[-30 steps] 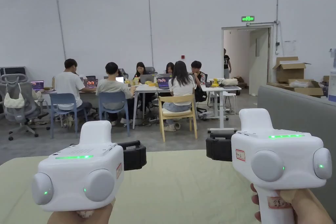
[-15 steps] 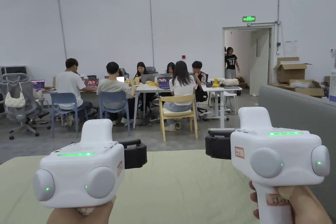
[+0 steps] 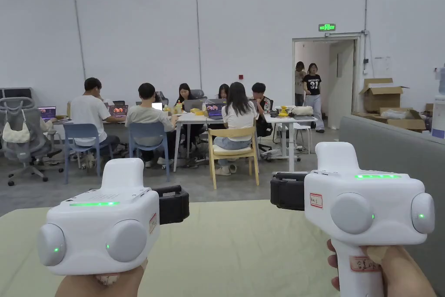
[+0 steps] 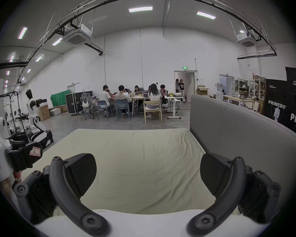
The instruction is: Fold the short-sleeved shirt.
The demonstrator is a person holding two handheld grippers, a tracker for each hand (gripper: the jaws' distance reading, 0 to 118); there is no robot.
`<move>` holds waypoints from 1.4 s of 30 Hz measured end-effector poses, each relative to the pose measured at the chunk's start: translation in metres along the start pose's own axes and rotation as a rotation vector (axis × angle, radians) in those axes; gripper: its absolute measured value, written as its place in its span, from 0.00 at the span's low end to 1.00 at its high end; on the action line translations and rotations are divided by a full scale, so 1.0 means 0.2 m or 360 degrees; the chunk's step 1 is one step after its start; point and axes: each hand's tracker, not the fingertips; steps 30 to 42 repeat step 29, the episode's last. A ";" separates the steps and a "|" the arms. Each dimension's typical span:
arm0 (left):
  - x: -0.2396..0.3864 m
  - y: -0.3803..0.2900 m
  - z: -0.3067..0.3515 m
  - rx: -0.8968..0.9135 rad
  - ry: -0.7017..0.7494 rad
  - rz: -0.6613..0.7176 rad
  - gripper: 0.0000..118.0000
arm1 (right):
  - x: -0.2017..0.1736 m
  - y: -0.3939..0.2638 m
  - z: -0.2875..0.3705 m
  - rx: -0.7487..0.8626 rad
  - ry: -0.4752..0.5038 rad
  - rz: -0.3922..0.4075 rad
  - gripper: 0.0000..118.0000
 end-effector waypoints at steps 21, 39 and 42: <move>0.02 0.01 0.02 0.0010 -0.0018 -0.0006 1.00 | 0.02 -0.01 -0.01 -0.0056 -0.0009 -0.0076 1.00; 0.02 -0.01 0.00 -0.0010 -0.0019 -0.0005 1.00 | 0.02 -0.03 -0.03 -0.0081 -0.0016 -0.0075 1.00; 0.02 -0.01 0.00 -0.0010 -0.0019 -0.0005 1.00 | 0.02 -0.03 -0.03 -0.0081 -0.0016 -0.0075 1.00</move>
